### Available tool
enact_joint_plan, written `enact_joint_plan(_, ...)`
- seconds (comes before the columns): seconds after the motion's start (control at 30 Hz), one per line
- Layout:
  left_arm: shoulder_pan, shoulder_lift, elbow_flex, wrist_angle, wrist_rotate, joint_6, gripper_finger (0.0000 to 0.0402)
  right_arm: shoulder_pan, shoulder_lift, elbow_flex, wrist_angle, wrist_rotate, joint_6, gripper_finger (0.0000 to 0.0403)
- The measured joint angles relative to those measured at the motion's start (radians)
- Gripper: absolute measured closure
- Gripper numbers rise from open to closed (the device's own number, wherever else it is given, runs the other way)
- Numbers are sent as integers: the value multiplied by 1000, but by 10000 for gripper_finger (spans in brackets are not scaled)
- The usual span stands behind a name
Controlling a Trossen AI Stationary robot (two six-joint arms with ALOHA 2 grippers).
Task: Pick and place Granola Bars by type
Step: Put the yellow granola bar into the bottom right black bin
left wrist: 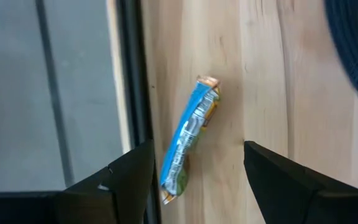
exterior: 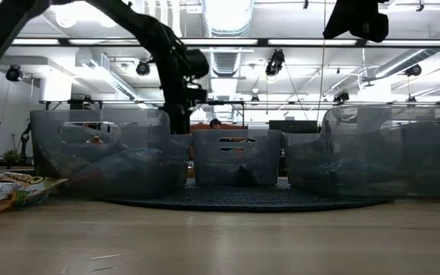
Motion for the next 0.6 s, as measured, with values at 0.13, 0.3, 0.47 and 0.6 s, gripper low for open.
enact_joint_plan(0.13,12,42,0,1,13,24,172,0,0,-2,1,-6,1,394)
enact_joint_plan(0.3,23,78,-2,10,17,34,172,0,0,-2,1,-6,1,394)
enact_joint_plan(0.47,31,98,-2,45,12,30,172,0,0,-2,1,-6,3,394)
enact_joint_plan(0.6,34,104,0,86,28,26,172,0,0,-2,1,-7,7,394)
